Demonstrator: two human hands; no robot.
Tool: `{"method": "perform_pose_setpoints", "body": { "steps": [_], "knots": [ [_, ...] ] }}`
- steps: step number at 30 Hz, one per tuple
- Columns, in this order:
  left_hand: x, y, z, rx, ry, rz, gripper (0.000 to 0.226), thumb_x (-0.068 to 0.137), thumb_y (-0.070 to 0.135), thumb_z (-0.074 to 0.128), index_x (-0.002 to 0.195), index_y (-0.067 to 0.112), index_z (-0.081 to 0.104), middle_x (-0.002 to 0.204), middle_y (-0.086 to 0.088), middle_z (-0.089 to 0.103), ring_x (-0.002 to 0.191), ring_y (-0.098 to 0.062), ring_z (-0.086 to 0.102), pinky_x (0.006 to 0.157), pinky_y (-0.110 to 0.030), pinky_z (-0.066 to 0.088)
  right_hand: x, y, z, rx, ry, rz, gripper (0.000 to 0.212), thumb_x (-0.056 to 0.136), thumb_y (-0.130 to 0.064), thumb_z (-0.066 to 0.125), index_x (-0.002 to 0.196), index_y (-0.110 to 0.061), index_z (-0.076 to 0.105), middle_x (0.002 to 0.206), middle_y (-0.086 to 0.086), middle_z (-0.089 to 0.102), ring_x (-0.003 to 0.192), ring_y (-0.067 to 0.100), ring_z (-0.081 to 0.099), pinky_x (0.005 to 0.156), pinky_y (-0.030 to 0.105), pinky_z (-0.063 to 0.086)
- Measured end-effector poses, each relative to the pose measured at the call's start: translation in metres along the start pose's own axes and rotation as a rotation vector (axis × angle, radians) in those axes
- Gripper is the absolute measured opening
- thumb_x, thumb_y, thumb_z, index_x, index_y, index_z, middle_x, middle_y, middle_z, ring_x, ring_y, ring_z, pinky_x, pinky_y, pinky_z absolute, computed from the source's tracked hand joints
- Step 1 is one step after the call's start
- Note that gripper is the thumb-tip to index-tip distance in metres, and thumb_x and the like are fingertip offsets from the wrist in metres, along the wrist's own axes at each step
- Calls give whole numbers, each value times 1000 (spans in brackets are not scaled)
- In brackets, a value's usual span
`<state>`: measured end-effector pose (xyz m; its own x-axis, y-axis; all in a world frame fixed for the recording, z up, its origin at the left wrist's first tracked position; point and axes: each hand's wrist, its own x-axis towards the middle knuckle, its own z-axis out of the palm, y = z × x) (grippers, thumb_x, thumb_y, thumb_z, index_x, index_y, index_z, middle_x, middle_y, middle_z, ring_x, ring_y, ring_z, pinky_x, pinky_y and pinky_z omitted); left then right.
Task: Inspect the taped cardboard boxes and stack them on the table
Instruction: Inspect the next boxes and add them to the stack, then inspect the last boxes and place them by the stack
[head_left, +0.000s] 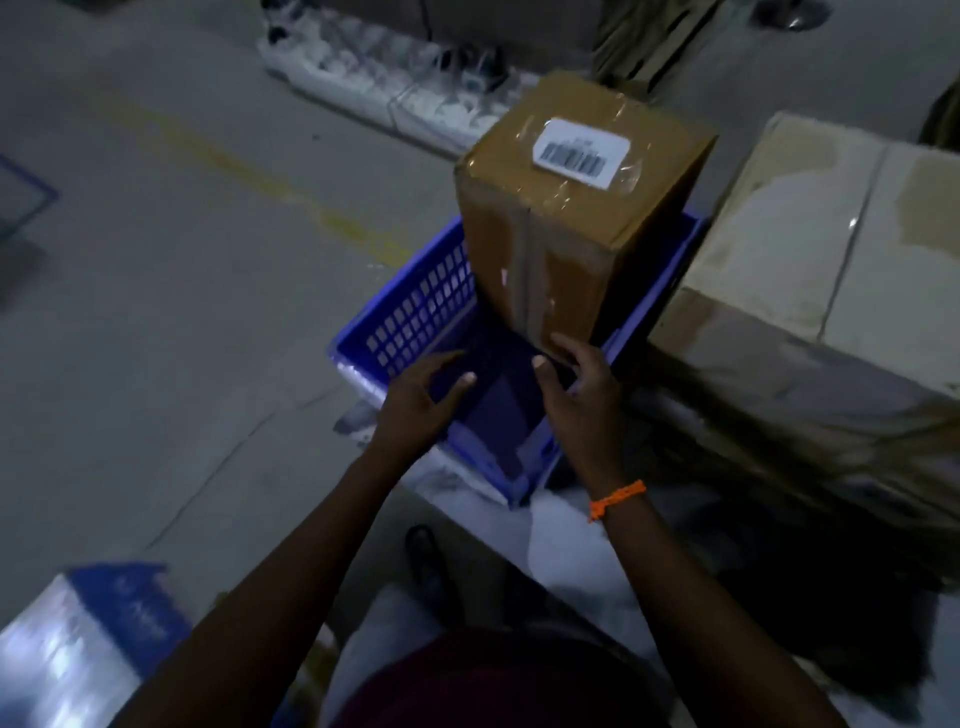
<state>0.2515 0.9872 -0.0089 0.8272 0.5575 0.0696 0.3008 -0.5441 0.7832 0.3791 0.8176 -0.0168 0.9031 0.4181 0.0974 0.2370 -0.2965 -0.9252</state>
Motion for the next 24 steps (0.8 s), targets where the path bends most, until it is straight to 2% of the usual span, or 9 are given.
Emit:
{"method": "perform_pose_setpoints", "body": {
  "steps": [3,5,8,10,12,15,19,21,24],
  "knots": [
    [-54,-2,3,213,54,193,55,97,52,56,131,10,65,133,-9,64,134,-29,51,112,-43,40,-34,0,-2,-175,-165,-192,48,99,-31,68,139,-5,62,144,17,59,137,34,52,111,44,45],
    [-85,-5,6,359,88,260,55,99,51,55,136,11,63,142,-10,59,142,-34,43,114,-50,36,-56,5,-3,-309,-225,-330,57,100,-39,62,145,-4,55,152,19,52,146,36,41,116,49,38],
    [-134,-11,19,490,99,269,57,100,50,54,145,14,54,154,-12,46,146,-37,36,112,-59,35,-100,21,-10,-422,-242,-477,67,102,-49,52,153,-5,46,160,19,41,153,37,30,122,53,32],
    [-170,-16,30,539,78,231,61,100,50,52,151,19,46,160,-10,38,148,-37,32,109,-63,35,-135,36,-19,-458,-227,-521,70,102,-48,54,157,-6,40,165,19,32,156,37,23,125,49,23],
    [-208,-23,46,568,48,190,61,100,49,49,152,18,44,160,-12,38,148,-38,33,108,-64,35,-176,57,-29,-537,-255,-496,72,103,-46,54,161,-9,33,168,19,25,158,35,18,126,48,19],
    [-269,-31,80,599,-22,104,61,97,48,45,149,15,47,156,-18,43,142,-42,40,108,-65,35,-246,104,-51,-733,-382,-445,71,103,-45,45,162,-10,28,169,20,22,157,36,20,120,60,30],
    [-353,-27,129,558,-161,78,62,95,45,47,149,17,37,156,-19,41,144,-44,36,109,-72,32,-323,140,-99,-884,-486,-384,70,100,-46,36,160,-9,30,167,21,27,154,39,28,114,63,37],
    [-383,-14,146,534,-208,104,62,96,47,44,148,14,43,156,-18,41,146,-42,35,110,-71,31,-348,138,-124,-888,-438,-359,71,101,-48,35,160,-8,34,167,20,27,155,39,26,119,61,31],
    [-408,8,169,526,-273,165,63,98,49,42,149,12,47,156,-18,42,146,-40,36,111,-66,31,-382,142,-160,-840,-361,-239,74,103,-50,35,163,-9,23,171,18,15,159,35,11,125,55,13]
  ]
}}
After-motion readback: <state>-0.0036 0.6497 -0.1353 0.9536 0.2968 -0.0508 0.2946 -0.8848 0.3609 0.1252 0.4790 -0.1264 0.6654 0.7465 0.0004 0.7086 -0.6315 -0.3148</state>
